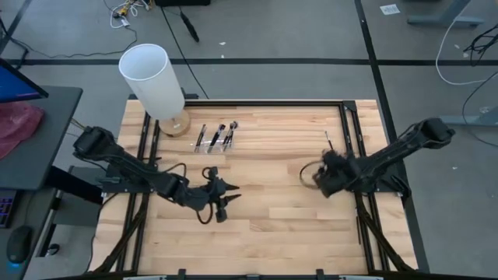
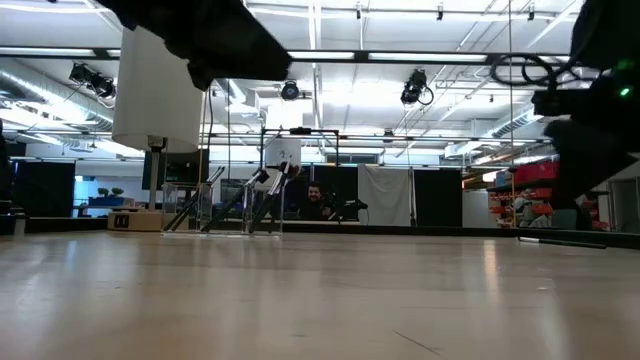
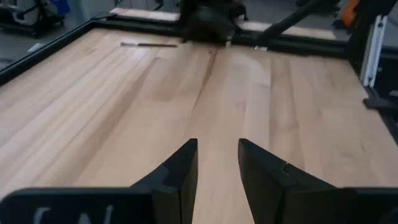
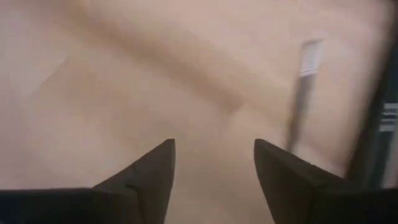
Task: Put items in baskets/containers
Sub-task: Put the eyeshadow brush into the transparent organizer
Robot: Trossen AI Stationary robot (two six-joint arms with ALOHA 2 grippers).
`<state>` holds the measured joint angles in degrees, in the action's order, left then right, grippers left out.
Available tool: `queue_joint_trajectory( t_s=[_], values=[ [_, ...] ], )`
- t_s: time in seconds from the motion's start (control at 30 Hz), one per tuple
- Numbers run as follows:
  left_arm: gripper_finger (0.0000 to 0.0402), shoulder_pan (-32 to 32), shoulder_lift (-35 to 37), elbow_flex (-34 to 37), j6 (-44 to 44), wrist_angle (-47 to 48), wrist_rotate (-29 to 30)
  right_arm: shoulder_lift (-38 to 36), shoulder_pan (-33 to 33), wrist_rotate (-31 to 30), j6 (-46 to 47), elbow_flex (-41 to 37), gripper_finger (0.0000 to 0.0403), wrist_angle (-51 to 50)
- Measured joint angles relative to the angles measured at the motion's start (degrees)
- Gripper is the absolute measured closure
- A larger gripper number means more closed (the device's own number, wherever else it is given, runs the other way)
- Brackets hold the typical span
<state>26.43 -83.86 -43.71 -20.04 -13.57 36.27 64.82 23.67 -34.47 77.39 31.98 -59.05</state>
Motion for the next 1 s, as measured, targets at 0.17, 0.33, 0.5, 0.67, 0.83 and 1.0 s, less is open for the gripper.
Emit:
queue_joint_trajectory(
  t_s=[0.17, 0.33, 0.5, 0.67, 0.83, 1.0],
  values=[
    [0.0285, -0.01, -4.51, -0.19, 0.20, -4.77, -0.07, -6.08, -8.85, -9.03, 7.33, -9.52, 0.0155, 5.01],
    [0.0285, -0.21, -5.42, -0.18, 0.36, -5.43, -0.39, -6.51, -17.78, -12.33, 2.75, -17.99, 0.0155, 20.22],
    [0.0285, -0.26, -5.42, -0.16, 1.23, -6.96, -0.45, -6.45, -26.62, -15.40, -5.50, -22.24, 0.0171, 32.88],
    [0.0285, -0.26, -5.42, -0.15, 1.21, -7.42, -0.50, -6.31, -35.89, -14.38, -15.19, -22.26, 0.0188, 38.89],
    [0.0284, -0.21, -5.42, -0.15, 1.26, -8.67, -0.50, -5.06, -44.78, -6.84, -26.93, -22.26, 0.0205, 44.67],
    [0.0284, 0.16, -5.42, -0.15, 1.27, -8.91, -0.50, -5.08, -48.58, -2.35, -34.17, -22.26, 0.0223, 46.52]
  ],
)
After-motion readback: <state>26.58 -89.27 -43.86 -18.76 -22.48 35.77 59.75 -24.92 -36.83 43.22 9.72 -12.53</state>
